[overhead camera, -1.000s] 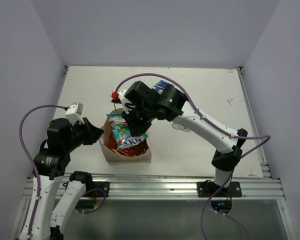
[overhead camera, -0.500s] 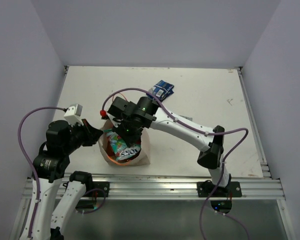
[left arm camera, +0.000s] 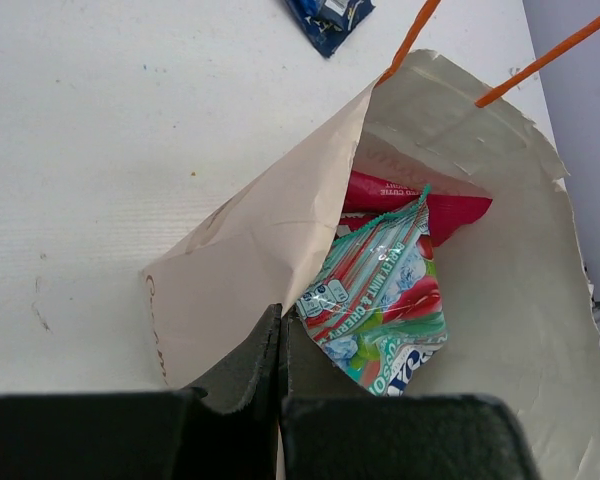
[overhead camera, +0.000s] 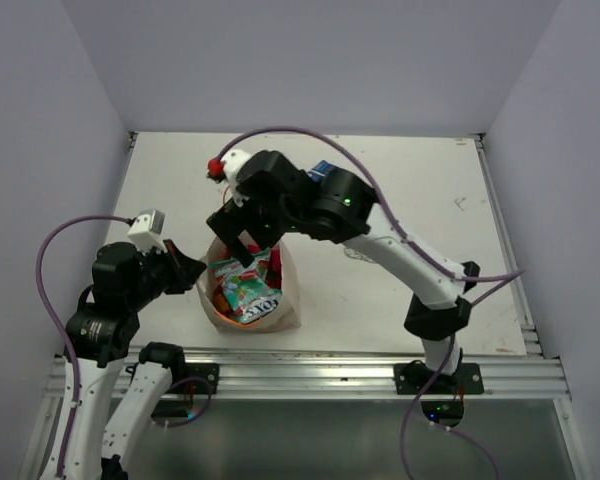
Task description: Place the snacks into the paper bag
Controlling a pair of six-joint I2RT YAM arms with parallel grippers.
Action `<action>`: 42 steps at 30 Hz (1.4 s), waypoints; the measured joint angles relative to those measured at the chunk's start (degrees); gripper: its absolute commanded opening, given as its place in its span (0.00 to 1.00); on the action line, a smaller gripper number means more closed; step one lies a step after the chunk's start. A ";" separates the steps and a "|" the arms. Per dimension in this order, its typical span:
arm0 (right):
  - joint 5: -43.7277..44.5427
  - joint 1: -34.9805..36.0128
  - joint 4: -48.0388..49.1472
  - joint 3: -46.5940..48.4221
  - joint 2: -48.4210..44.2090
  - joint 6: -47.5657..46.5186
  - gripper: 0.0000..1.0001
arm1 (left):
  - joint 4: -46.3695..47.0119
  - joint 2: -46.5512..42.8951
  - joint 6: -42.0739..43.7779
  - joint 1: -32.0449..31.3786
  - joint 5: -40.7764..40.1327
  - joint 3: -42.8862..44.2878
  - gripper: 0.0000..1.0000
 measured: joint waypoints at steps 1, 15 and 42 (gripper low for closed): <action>1.66 -0.26 1.64 0.11 -2.47 -0.09 0.99 | 0.02 0.00 0.00 0.00 0.00 0.00 0.00; 5.55 -31.65 23.19 -15.45 -4.98 1.44 0.98 | -0.76 1.60 0.00 0.00 -1.01 1.27 0.00; 7.37 -37.53 32.83 -9.68 33.70 1.57 0.79 | -9.88 3.28 -1.57 0.00 -5.33 7.13 0.00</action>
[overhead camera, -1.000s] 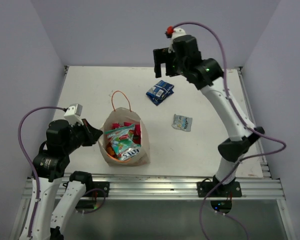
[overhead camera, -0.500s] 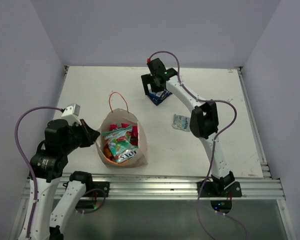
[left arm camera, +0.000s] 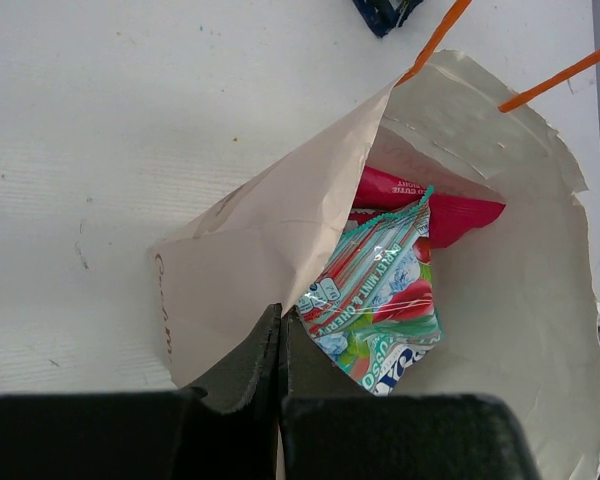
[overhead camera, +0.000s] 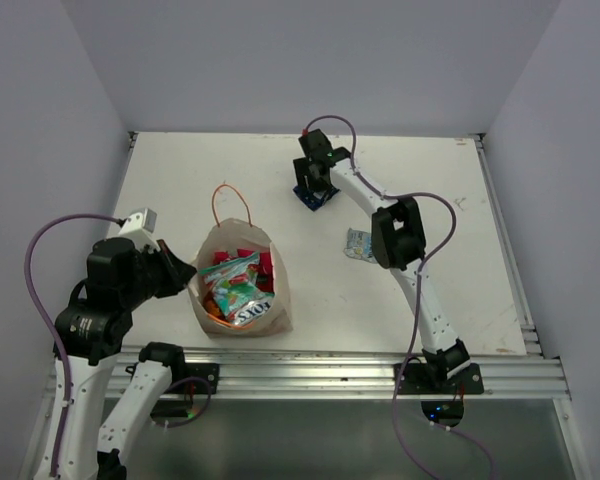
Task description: Place the snacks into the paper bag
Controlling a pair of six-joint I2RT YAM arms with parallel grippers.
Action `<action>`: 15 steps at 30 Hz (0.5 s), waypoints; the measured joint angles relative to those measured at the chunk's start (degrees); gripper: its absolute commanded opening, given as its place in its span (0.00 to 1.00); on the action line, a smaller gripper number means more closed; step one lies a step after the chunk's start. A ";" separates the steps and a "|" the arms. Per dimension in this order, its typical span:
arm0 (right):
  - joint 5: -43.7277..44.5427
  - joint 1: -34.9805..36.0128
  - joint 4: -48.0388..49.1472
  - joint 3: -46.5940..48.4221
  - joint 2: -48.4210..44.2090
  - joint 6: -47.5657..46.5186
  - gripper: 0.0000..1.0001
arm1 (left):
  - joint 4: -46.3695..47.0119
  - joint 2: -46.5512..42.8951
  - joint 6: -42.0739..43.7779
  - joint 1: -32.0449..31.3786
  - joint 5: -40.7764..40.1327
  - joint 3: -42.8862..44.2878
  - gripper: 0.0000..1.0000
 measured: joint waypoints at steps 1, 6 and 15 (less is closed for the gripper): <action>0.50 -0.04 0.02 -0.39 0.42 -0.11 0.67 | 0.00 0.09 -0.02 0.00 -0.11 0.02 0.00; 3.15 0.04 1.05 -1.62 0.04 -0.81 0.00 | -0.02 0.39 -0.11 0.00 -0.48 0.17 0.00; -1.64 0.07 -2.56 -14.49 -15.08 -1.36 0.00 | 0.17 0.50 -0.09 0.00 -0.50 0.17 0.00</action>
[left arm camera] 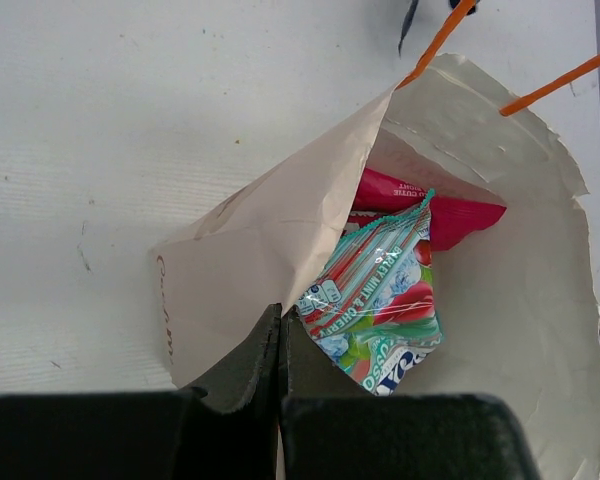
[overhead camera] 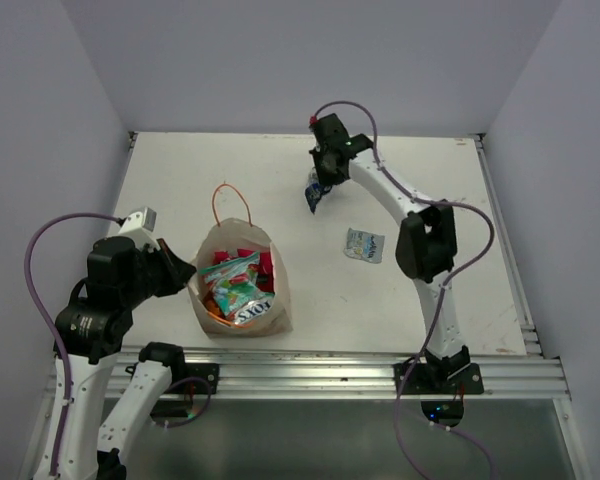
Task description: Place the snacks into the paper bag
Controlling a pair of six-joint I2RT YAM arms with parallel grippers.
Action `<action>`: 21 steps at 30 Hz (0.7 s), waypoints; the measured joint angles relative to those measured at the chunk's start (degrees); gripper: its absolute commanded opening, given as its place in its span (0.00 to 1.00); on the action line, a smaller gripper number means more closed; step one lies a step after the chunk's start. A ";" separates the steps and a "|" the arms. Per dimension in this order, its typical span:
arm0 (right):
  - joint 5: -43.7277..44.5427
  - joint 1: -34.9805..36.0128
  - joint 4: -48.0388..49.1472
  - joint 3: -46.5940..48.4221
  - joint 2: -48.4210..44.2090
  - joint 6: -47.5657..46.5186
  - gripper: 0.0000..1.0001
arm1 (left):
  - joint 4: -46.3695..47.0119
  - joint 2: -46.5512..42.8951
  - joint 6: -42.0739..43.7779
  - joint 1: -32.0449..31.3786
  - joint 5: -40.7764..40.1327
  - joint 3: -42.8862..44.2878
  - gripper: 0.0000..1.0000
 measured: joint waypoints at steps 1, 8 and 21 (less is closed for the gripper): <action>-1.84 0.15 -1.20 -0.09 -3.37 -0.02 0.00 | 0.09 0.00 0.00 0.00 0.02 -0.02 0.00; -11.63 9.25 -6.80 6.67 -31.23 -1.27 0.00 | 2.56 0.15 0.24 0.00 0.66 -1.57 0.00; -30.23 30.42 -22.49 16.70 -35.30 1.60 0.00 | 8.76 0.37 1.84 0.00 4.76 -5.18 0.00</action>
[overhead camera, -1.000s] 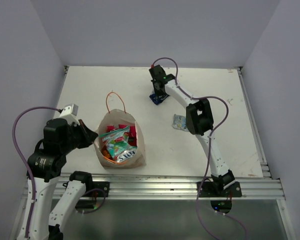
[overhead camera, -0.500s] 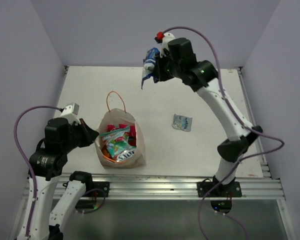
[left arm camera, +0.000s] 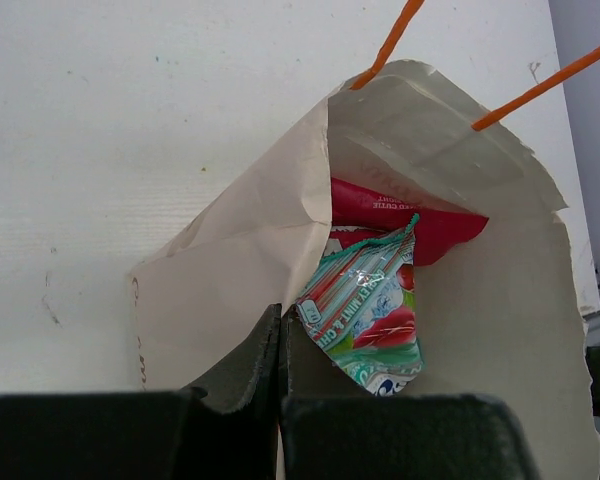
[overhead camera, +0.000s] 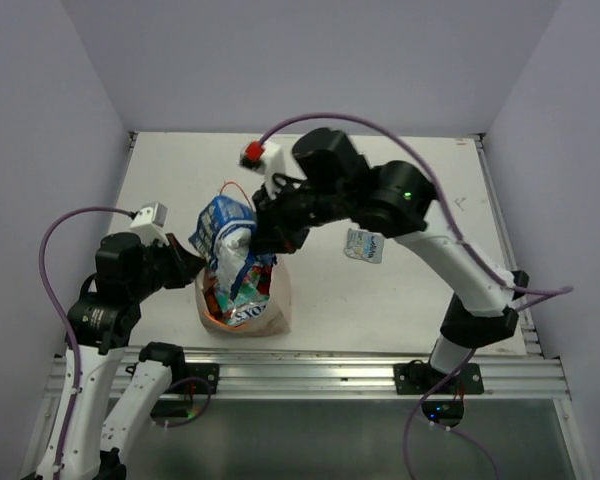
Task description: Place the snacks into the paper bag
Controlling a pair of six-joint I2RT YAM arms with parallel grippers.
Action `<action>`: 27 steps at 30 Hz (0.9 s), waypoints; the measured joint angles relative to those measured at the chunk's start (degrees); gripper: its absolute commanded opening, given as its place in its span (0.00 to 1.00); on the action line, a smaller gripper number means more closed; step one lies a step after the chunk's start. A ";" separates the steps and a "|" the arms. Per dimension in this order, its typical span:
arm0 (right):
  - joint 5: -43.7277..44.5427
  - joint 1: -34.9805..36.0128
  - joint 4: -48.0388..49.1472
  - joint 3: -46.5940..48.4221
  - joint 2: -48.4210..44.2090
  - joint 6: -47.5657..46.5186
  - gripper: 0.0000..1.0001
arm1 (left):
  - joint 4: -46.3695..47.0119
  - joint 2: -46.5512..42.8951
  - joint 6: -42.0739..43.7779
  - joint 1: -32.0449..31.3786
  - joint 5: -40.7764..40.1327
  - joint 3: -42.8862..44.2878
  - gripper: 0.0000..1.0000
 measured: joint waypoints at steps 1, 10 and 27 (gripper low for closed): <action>0.04 1.22 -0.55 -1.77 1.88 0.20 0.00 | 0.26 0.00 0.20 0.00 0.11 -0.15 0.00; 4.09 4.98 -6.69 -10.14 8.20 1.31 0.00 | 0.48 -2.21 0.92 0.00 0.81 -1.05 0.00; 10.08 7.87 -9.03 -0.61 22.62 -0.52 0.00 | 0.20 -3.87 0.96 0.00 0.94 -1.46 0.00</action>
